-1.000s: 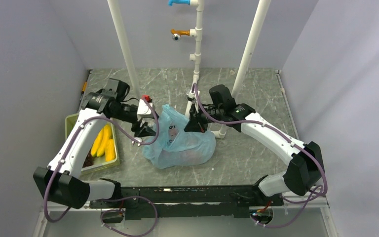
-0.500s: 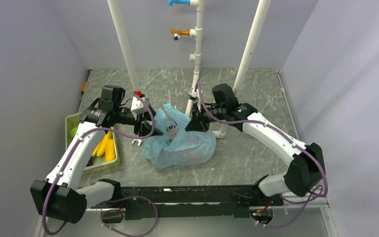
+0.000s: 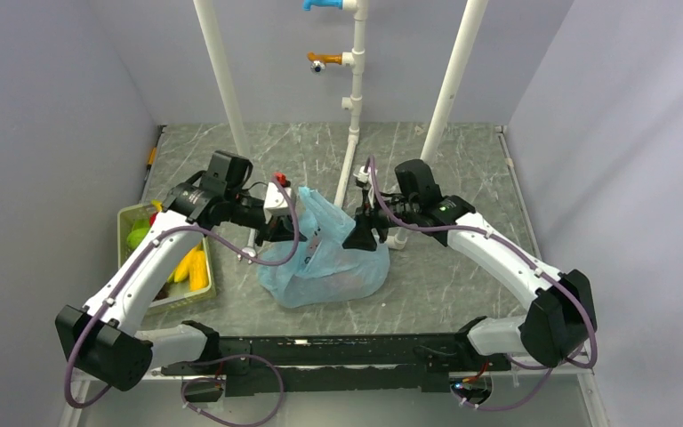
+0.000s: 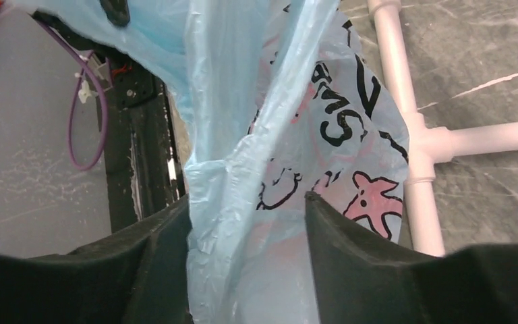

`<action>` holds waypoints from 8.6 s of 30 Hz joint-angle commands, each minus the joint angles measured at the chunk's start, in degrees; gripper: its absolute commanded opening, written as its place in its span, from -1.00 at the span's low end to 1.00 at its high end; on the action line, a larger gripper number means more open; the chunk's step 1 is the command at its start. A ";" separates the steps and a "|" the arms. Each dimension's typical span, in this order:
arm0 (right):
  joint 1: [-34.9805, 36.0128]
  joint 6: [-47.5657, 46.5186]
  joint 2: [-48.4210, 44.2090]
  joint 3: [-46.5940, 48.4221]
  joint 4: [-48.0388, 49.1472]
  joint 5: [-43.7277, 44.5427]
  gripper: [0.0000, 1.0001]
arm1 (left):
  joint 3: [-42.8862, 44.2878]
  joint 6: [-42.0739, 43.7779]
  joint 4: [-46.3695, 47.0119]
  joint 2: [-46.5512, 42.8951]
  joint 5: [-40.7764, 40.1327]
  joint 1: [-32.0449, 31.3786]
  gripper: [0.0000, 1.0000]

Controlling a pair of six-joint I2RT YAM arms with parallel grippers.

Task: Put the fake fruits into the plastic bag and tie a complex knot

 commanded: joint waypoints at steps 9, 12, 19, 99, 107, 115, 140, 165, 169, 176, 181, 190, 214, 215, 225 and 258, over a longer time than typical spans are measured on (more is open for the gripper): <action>0.18 8.22 -1.50 -2.37 16.07 3.87 -1.00 | -0.05 -5.51 5.59 0.15 -8.58 -4.50 -1.00; 0.17 11.84 -4.85 -6.05 20.27 5.40 -1.00 | -1.36 -1.06 2.13 -1.40 -6.69 -4.56 -1.00; 0.23 5.20 -6.85 -8.65 21.17 2.46 -1.00 | -2.14 6.70 -9.25 -7.64 -7.89 -3.52 0.12; 30.12 -0.75 -1.02 -26.87 50.57 61.02 -1.00 | 16.06 -17.69 6.07 3.29 -4.91 5.46 -1.00; 28.85 -2.06 -9.48 -23.30 42.63 52.51 0.31 | 18.83 -5.98 -4.51 5.05 2.50 5.51 -1.00; 21.75 -6.00 -14.31 -15.40 30.61 32.61 0.91 | 20.44 1.20 -9.00 5.86 7.60 5.46 -1.00; 6.03 -12.95 11.02 5.22 10.41 -18.97 0.02 | 18.14 -4.07 -0.01 4.70 10.84 8.20 -1.00; 4.67 5.12 6.29 0.64 23.96 -5.11 0.33 | 15.91 -0.56 -3.08 2.96 6.71 7.93 -1.00; 5.48 8.13 7.16 -0.25 27.94 -1.97 0.28 | 14.58 -2.01 -1.43 2.58 6.61 7.89 -1.00; 5.93 7.02 5.30 -1.01 26.68 -0.52 -0.59 | 11.85 -4.30 0.81 2.28 4.92 7.74 -1.00; 5.25 2.62 0.60 -3.80 22.36 -1.47 -1.00 | 8.10 -1.53 0.55 1.61 -0.16 7.85 -1.00; 5.20 1.32 1.01 -4.30 20.65 -2.19 -1.00 | 11.20 4.99 -3.94 -1.09 -6.38 15.18 0.73; 3.07 2.88 2.45 -2.89 20.86 -2.36 -1.00 | 15.07 21.82 -25.59 3.25 5.76 4.60 0.75; 2.87 3.70 2.76 -2.76 21.12 -2.13 -1.00 | 14.99 21.64 -25.90 3.76 6.32 3.68 0.72; 0.97 9.92 2.75 -4.81 27.77 -3.20 -1.00 | 6.74 4.92 -2.32 0.35 5.05 1.24 0.86; 0.83 3.46 3.13 -2.62 19.28 -8.52 -0.38 | 4.70 1.45 -2.98 3.78 -4.48 -3.29 -1.00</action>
